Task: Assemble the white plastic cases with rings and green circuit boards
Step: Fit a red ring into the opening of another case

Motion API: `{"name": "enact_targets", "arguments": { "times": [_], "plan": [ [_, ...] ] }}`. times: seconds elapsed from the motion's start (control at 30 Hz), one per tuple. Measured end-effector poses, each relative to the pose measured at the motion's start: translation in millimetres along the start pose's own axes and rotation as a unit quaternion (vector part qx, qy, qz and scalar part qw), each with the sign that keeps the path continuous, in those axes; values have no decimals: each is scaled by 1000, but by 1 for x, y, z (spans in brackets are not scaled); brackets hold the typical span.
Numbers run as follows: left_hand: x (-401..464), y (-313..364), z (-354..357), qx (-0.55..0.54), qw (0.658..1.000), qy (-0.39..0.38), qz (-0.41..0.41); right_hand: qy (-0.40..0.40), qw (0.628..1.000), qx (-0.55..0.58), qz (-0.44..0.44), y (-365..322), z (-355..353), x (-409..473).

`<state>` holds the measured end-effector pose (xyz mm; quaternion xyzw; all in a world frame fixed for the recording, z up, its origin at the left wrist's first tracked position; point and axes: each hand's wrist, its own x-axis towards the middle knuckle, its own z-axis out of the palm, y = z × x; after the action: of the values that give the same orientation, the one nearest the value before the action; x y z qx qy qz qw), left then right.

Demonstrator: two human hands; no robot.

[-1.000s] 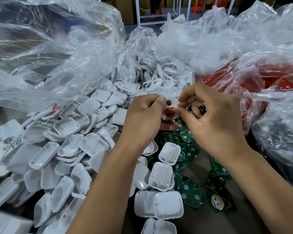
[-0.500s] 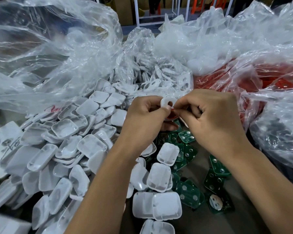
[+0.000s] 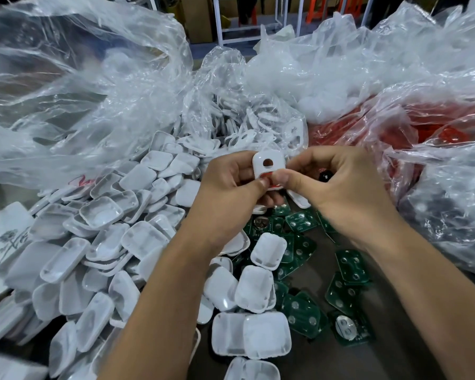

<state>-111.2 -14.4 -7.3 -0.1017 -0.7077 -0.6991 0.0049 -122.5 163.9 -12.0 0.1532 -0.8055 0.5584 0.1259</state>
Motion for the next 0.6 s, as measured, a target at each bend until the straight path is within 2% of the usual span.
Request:
{"name": "enact_targets", "arguments": {
  "times": [0.17, 0.3, 0.47, 0.6],
  "plan": [
    [2, -2, 7, -8, 1000, 7, -14, -7, 996, 86, 30, 5, 0, 0],
    [1, -2, 11, -50, 998, 4, -39, -86, 986, 135, 48, 7, 3, -2],
    [0, -1, 12, -108, 993, 16, -51, -70, 978, 176, 91, 9, 3, 2],
    [-1, -3, 11, -81, 994, 49, -53, -103, 957, 235, 138, 9, 0, 3]
  ]
}}
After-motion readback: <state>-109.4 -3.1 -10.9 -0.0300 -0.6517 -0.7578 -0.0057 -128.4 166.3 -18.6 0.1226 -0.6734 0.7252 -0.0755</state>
